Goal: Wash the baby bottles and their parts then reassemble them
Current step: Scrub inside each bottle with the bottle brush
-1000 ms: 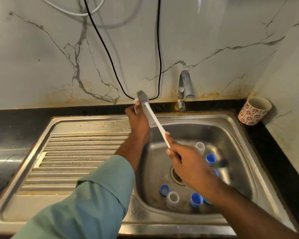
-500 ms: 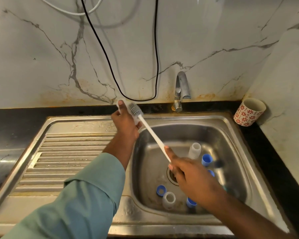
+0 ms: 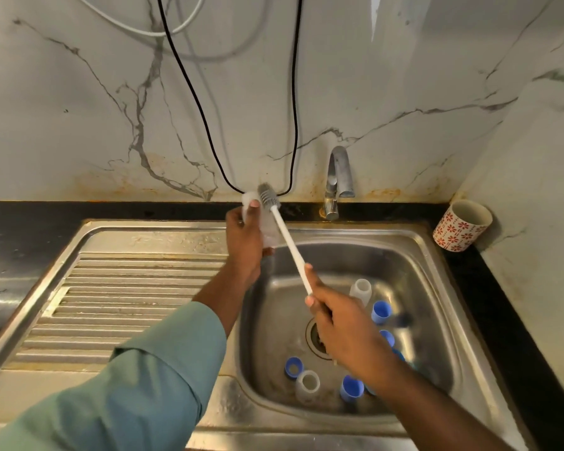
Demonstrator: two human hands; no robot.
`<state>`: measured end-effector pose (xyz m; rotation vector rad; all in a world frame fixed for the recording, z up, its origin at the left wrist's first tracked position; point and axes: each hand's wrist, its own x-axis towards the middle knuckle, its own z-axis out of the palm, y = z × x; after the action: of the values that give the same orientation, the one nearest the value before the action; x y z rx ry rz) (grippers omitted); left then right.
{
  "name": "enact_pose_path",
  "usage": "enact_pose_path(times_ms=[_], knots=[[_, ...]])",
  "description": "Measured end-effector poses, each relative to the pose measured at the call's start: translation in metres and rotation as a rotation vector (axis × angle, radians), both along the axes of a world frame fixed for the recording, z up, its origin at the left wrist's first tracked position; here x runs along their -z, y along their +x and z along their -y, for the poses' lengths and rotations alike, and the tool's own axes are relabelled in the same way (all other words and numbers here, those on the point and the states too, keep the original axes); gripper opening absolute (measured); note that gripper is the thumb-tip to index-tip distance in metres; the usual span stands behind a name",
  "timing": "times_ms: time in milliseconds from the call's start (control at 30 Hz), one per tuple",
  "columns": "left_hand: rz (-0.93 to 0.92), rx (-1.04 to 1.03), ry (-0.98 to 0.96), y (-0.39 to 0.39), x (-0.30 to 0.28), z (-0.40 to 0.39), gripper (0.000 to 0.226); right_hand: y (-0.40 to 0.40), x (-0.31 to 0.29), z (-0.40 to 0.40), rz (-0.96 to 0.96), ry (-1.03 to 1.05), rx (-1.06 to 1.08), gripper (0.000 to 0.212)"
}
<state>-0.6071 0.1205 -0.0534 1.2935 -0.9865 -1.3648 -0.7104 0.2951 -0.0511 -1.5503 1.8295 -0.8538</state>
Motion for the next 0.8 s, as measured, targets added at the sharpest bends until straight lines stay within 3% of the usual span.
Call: enact_pose_path(times_ms=[67, 167, 233, 333, 500, 600, 733, 800], knots=[[-0.030, 0.023, 0.025, -0.004, 0.005, -0.004, 0.041, -0.006, -0.001, 0.010, -0.021, -0.020, 0.032, 0.052], [-0.128, -0.126, 0.117, 0.006, -0.001, 0.011, 0.040, -0.008, 0.006, -0.007, -0.062, 0.028, -0.055, 0.051], [-0.090, -0.091, 0.110, 0.008, 0.000, 0.015, 0.039, -0.002, 0.010, -0.019, -0.062, 0.038, -0.095, 0.055], [-0.015, 0.044, 0.071, -0.003, 0.009, 0.001, 0.041, -0.007, 0.011, -0.003, 0.087, -0.019, 0.024, 0.052], [-0.152, -0.181, 0.096, 0.011, 0.004, 0.010, 0.047, -0.004, 0.007, -0.022, 0.130, 0.064, -0.052, 0.045], [-0.072, -0.005, 0.074, 0.009, 0.007, -0.004, 0.055, -0.006, 0.004, -0.017, 0.168, 0.037, 0.026, 0.046], [-0.221, -0.093, 0.103, 0.012, 0.003, -0.007, 0.059, -0.010, -0.005, -0.014, 0.129, 0.013, -0.036, 0.046], [-0.267, -0.136, 0.098, 0.017, 0.003, -0.007, 0.056, -0.011, -0.010, -0.019, 0.292, 0.060, -0.018, 0.047]])
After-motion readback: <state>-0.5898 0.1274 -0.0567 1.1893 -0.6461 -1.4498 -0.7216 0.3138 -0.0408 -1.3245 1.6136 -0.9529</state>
